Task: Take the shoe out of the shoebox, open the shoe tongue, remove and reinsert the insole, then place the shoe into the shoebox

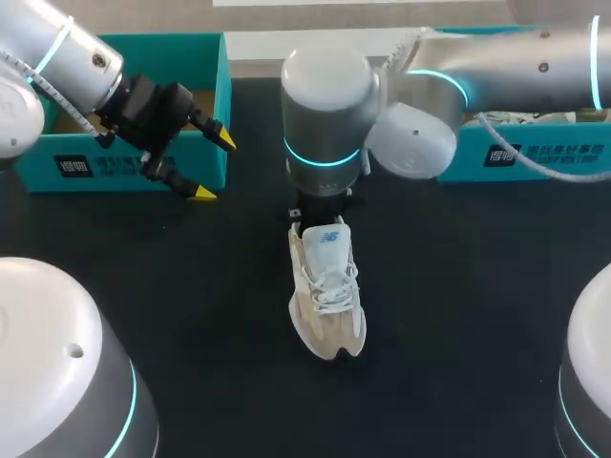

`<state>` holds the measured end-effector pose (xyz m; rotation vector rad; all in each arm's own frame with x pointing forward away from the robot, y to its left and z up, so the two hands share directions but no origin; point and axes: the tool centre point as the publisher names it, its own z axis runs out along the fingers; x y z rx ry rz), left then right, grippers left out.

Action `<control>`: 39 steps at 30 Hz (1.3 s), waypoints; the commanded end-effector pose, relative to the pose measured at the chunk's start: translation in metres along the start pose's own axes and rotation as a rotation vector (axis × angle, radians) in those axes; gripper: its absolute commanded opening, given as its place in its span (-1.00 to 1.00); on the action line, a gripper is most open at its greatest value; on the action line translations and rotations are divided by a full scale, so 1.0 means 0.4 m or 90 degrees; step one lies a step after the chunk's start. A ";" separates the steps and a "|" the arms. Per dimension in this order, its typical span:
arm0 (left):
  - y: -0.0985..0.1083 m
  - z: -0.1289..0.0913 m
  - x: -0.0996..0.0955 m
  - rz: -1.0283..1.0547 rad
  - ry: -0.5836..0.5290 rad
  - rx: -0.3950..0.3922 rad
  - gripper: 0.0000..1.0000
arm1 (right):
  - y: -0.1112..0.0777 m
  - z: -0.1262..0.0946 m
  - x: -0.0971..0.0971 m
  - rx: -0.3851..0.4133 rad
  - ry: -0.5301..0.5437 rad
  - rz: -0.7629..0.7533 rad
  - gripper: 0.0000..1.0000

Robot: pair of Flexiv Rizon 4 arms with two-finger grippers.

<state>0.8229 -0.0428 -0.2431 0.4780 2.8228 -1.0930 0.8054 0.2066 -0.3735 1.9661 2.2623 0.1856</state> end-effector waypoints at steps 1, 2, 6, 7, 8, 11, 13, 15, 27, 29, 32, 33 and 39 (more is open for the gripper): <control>0.000 -0.001 0.002 0.001 0.000 -0.002 1.00 | 0.017 -0.017 -0.002 -0.025 -0.011 0.006 -1.00; 0.000 -0.001 0.002 0.001 0.000 -0.002 1.00 | 0.026 -0.006 -0.002 -0.031 -0.005 0.009 -1.00; 0.000 -0.001 0.002 0.001 0.000 -0.002 1.00 | 0.049 0.042 0.001 -0.026 -0.004 0.003 -1.00; 0.000 -0.001 0.002 0.001 0.000 -0.002 1.00 | 0.048 0.055 0.001 -0.020 0.001 0.002 -1.00; 0.000 -0.001 0.002 0.001 0.000 -0.002 1.00 | 0.046 0.063 0.002 -0.018 0.002 0.003 -1.00; 0.000 -0.001 0.002 0.001 0.000 -0.002 1.00 | 0.034 0.084 0.005 -0.006 0.010 0.006 -1.00; 0.000 -0.001 0.002 0.001 0.000 -0.002 1.00 | 0.029 0.084 0.007 0.000 0.007 0.004 -1.00; 0.000 -0.001 0.002 0.001 0.000 -0.002 1.00 | 0.024 0.073 0.006 -0.004 0.001 0.008 -1.00; 0.000 -0.001 0.002 0.001 0.000 -0.002 1.00 | -0.015 -0.096 0.005 0.161 0.036 -0.026 -1.00; 0.000 -0.001 0.002 0.001 0.000 -0.002 1.00 | -0.036 -0.104 0.009 0.227 0.049 -0.028 -1.00; 0.000 -0.001 0.002 0.001 0.000 -0.002 1.00 | -0.063 -0.110 0.017 0.281 0.059 -0.013 -1.00; 0.000 -0.001 0.002 0.001 0.000 -0.002 1.00 | -0.068 -0.111 0.017 0.287 0.055 -0.009 -1.00; 0.000 -0.001 0.002 0.001 0.000 -0.002 1.00 | -0.104 -0.097 0.017 0.314 0.061 0.009 -1.00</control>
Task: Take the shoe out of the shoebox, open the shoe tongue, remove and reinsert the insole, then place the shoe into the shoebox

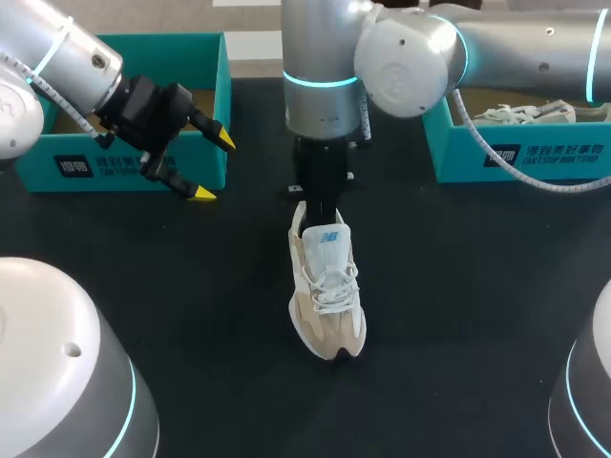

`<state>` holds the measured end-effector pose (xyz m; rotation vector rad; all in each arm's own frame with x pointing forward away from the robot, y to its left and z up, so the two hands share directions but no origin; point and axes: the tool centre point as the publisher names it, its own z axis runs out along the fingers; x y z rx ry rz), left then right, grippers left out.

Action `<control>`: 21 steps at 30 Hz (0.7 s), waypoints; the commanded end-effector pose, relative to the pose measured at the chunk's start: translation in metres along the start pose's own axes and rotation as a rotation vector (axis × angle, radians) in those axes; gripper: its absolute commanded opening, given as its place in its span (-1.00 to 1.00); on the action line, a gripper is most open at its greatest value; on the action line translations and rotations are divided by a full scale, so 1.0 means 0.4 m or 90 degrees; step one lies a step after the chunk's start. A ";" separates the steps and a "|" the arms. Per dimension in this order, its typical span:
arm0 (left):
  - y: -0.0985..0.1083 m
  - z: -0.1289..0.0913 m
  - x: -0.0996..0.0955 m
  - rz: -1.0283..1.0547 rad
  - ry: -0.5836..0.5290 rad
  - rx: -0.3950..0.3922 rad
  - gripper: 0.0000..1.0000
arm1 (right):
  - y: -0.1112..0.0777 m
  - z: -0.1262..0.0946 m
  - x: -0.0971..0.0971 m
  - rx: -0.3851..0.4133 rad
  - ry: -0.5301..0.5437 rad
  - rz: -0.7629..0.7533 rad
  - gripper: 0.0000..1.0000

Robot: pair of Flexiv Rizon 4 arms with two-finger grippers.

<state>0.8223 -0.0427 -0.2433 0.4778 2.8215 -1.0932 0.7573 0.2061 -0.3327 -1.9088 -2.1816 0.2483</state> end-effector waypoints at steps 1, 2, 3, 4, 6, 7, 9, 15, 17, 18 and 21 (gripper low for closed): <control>0.000 -0.001 0.001 0.000 0.001 -0.002 1.00 | 0.007 0.026 0.002 0.016 0.007 0.003 -0.84; 0.000 -0.001 0.001 0.000 0.001 -0.002 1.00 | 0.007 0.029 0.002 0.014 0.007 0.004 0.33; 0.000 -0.001 0.001 0.000 0.001 -0.002 1.00 | 0.007 0.031 0.002 0.014 0.007 0.004 1.00; 0.000 -0.001 0.001 0.000 0.001 -0.002 1.00 | 0.008 0.032 0.002 0.009 0.009 0.007 1.00; 0.000 -0.001 0.001 0.000 0.001 -0.002 1.00 | 0.010 0.034 0.002 0.018 0.012 0.003 1.00; 0.000 -0.001 0.001 0.000 0.001 -0.002 1.00 | 0.010 0.034 0.003 0.020 0.011 0.002 1.00; 0.000 -0.001 0.001 0.000 0.001 -0.002 1.00 | 0.009 0.034 0.003 0.022 0.016 -0.003 1.00; 0.000 -0.001 0.001 0.000 0.001 -0.002 1.00 | 0.003 0.040 -0.001 0.042 0.028 -0.029 1.00; 0.000 -0.001 0.001 0.000 0.001 -0.002 1.00 | 0.002 0.041 -0.001 0.042 0.029 -0.031 1.00; 0.000 -0.001 0.001 0.000 0.001 -0.002 1.00 | 0.002 0.041 -0.002 0.044 0.028 -0.035 1.00; 0.000 -0.001 0.001 0.000 0.001 -0.002 1.00 | 0.000 0.038 -0.001 0.046 0.029 -0.041 1.00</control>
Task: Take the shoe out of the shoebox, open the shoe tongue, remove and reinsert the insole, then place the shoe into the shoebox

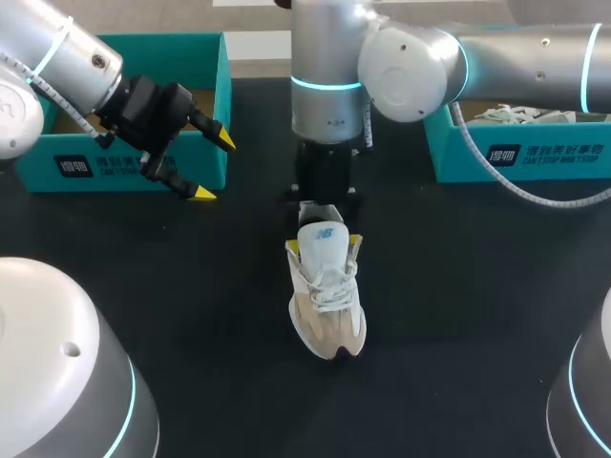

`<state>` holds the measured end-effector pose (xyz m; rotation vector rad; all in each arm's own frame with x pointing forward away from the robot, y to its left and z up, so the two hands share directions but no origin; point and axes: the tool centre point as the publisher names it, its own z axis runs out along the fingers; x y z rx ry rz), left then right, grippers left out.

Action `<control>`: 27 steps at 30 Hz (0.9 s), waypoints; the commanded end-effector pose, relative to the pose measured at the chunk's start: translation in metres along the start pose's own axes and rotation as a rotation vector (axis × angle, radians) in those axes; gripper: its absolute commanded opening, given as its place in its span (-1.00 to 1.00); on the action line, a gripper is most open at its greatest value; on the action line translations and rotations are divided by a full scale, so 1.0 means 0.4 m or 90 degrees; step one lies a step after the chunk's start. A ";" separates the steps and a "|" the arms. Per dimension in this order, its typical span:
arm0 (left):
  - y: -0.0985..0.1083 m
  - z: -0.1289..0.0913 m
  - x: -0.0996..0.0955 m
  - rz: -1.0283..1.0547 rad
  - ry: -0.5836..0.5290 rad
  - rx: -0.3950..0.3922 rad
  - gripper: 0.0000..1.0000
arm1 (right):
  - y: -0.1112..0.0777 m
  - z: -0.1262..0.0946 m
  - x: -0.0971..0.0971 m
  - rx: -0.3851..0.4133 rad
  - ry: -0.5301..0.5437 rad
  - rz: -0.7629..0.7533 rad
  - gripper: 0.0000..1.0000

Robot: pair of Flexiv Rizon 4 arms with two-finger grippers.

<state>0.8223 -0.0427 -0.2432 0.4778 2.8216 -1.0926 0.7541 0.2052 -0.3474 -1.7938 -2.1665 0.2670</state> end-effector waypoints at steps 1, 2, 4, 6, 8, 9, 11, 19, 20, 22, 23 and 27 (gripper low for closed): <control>0.000 -0.001 0.001 0.000 0.001 -0.002 1.00 | -0.002 0.000 0.003 0.001 0.002 -0.004 1.00; 0.000 -0.001 0.001 0.000 0.001 -0.002 1.00 | -0.003 0.000 0.004 0.002 0.003 -0.007 1.00; 0.000 -0.001 0.001 0.000 0.001 -0.002 1.00 | -0.003 -0.001 0.004 0.003 0.004 -0.009 1.00; 0.000 -0.001 0.001 0.000 0.001 -0.002 1.00 | -0.003 -0.001 0.004 0.005 0.000 -0.009 1.00; 0.000 -0.001 0.001 0.000 0.001 -0.002 1.00 | -0.003 -0.004 0.003 -0.001 -0.001 -0.002 1.00; 0.000 -0.001 0.001 0.000 0.001 -0.002 1.00 | -0.005 -0.007 0.004 -0.003 0.001 -0.001 1.00; 0.000 -0.001 0.001 0.000 0.001 -0.002 1.00 | -0.015 -0.016 0.008 -0.004 0.002 0.000 1.00; 0.000 -0.001 0.001 0.000 0.001 -0.002 1.00 | -0.081 -0.097 0.017 -0.040 -0.028 0.041 1.00; 0.000 -0.001 0.001 0.000 0.001 -0.002 1.00 | -0.085 -0.100 0.020 -0.041 -0.031 0.042 1.00; 0.000 -0.001 0.001 0.000 0.001 -0.002 1.00 | -0.090 -0.101 0.024 -0.041 -0.032 0.044 1.00; 0.000 -0.001 0.001 0.000 0.001 -0.002 1.00 | -0.091 -0.100 0.025 -0.046 -0.034 0.048 1.00; 0.000 -0.001 0.001 0.000 0.001 -0.002 1.00 | -0.091 -0.091 0.023 -0.055 -0.040 0.063 1.00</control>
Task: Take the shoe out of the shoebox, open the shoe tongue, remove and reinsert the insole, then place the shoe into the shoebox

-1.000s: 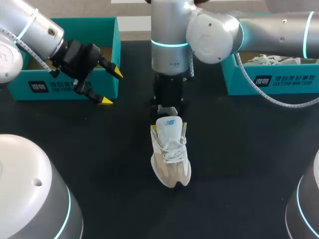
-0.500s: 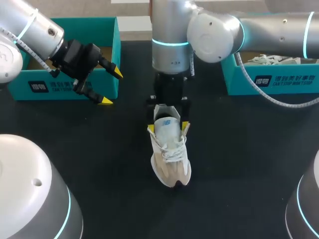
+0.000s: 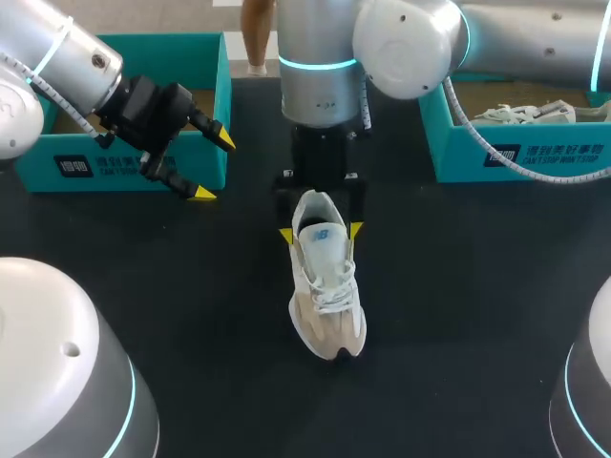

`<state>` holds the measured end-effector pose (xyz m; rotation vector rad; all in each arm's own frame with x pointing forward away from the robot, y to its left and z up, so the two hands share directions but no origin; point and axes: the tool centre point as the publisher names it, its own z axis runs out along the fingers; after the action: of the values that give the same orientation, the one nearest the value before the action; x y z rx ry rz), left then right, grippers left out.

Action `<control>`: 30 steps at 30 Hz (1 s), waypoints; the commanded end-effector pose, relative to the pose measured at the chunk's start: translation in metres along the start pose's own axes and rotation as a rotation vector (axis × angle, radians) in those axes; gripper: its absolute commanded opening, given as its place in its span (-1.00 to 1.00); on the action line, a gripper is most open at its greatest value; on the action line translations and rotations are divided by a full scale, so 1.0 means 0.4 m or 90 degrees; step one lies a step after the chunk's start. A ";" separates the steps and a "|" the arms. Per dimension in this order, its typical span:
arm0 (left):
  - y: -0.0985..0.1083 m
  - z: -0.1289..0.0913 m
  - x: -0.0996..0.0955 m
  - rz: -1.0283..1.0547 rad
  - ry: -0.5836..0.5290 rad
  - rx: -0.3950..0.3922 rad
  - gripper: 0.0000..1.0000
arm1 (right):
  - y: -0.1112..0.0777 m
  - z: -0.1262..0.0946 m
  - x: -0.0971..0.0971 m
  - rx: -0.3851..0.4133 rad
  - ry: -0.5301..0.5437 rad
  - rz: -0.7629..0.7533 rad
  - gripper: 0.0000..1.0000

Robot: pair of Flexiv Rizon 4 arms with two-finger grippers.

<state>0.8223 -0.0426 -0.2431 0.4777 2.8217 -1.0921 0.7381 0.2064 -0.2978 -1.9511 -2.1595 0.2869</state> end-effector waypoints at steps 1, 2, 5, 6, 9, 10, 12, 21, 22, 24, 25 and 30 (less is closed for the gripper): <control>0.000 -0.001 0.001 0.000 0.001 -0.001 1.00 | -0.014 0.011 -0.003 -0.018 0.002 0.008 1.00; 0.000 -0.001 0.001 0.000 0.001 -0.001 1.00 | -0.014 0.012 -0.003 -0.023 0.002 0.009 1.00; 0.000 -0.001 0.001 0.000 0.001 -0.001 1.00 | -0.016 0.011 0.007 -0.025 0.010 0.005 0.65; 0.000 -0.001 0.001 0.000 0.001 -0.001 1.00 | -0.017 0.012 0.009 -0.024 0.012 0.003 -0.10; 0.000 -0.001 0.001 0.000 0.001 -0.001 1.00 | -0.020 0.016 0.007 -0.029 0.012 0.005 -0.82; 0.000 -0.001 0.001 0.000 0.001 -0.001 1.00 | -0.021 0.017 0.004 -0.033 0.010 0.007 -0.93; 0.000 -0.001 0.001 0.000 0.001 -0.001 1.00 | -0.019 0.022 -0.004 -0.036 0.004 0.010 -0.98; 0.000 -0.001 0.001 0.000 0.001 -0.001 1.00 | 0.034 0.092 -0.018 -0.029 0.018 -0.009 -1.00; 0.000 -0.001 0.001 0.000 0.001 -0.001 1.00 | 0.038 0.092 -0.020 -0.031 0.017 -0.010 -1.00; 0.000 -0.001 0.001 0.000 0.001 -0.001 1.00 | 0.041 0.080 -0.022 -0.040 0.011 -0.019 -0.97; 0.000 -0.001 0.001 0.000 0.001 -0.001 1.00 | 0.040 0.069 -0.025 -0.050 0.006 -0.024 -0.84; 0.000 -0.001 0.001 0.000 0.001 -0.001 1.00 | 0.055 -0.019 -0.031 -0.179 -0.032 -0.131 -0.33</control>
<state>0.8222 -0.0426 -0.2430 0.4779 2.8219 -1.0918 0.7643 0.1978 -0.3258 -1.9069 -2.3369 0.1373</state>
